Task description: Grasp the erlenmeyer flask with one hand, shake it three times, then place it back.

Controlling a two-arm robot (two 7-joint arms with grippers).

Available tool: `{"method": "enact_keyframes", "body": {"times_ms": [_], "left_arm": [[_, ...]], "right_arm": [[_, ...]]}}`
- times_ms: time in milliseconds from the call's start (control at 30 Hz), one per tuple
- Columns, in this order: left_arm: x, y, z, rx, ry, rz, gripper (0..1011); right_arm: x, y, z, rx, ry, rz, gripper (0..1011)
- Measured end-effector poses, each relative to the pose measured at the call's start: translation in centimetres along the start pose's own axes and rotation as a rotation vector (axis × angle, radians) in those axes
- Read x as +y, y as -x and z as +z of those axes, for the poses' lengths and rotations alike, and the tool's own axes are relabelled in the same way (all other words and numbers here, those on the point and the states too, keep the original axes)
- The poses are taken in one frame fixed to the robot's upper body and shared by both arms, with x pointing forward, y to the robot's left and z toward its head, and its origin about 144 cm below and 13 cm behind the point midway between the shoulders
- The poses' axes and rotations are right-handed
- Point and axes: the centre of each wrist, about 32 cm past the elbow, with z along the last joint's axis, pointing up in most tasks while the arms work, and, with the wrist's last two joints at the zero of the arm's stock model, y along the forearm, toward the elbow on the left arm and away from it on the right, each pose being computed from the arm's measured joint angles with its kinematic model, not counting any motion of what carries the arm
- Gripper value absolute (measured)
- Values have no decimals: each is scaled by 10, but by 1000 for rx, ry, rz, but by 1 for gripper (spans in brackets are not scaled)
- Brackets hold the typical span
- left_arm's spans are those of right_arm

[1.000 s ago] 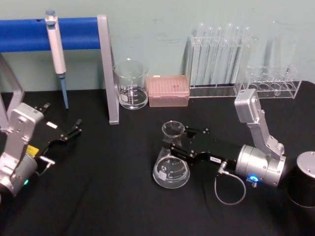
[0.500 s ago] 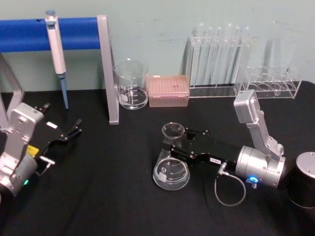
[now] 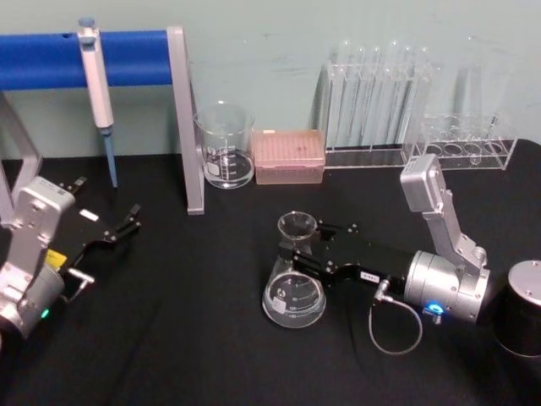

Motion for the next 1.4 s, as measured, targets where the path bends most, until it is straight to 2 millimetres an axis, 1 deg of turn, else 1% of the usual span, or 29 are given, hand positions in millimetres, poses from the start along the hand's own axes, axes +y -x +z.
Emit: {"method": "enact_keyframes", "body": {"times_ms": [833,900,933,1000,1067,1100,1133,1200,1233,1267,1333,1400], "left_arm": [[0,0,0,0,0,0,1001],[0,0,0,0,0,0,1001],[0,0,0,0,0,0,1001],[0,0,0,0,0,0,1001],[0,0,0,0,0,0,1001],[0,0,0,0,0,0,1001],[0,0,0,0,0,0,1001],[0,0,0,0,0,0,1001],[0,0,0,0,0,0,1001],[0,0,0,0,0,0,1001],[0,0,0,0,0,0,1001],[0,0,0,0,0,0,1001]], "right_arm": [[0,0,-1,3,2,-2,451],[-1,1,-1,4,8,-3,484],[-1,1,-1,4,8,-3,531],[-1,1,-1,4,8,-3,570],[-1,1,-1,4,8,-3,656],[-1,1,-1,4,8,-3,676],[-1,1,-1,4,8,-3,737],[-1,1,-1,4,8,-3,769],[-1,1,-1,4,7,-4,813],[-1,1,-1,4,7,-4,823],[-1,1,-1,4,7,-4,898],[-1,0,-1,3,6,-4,944]]}}
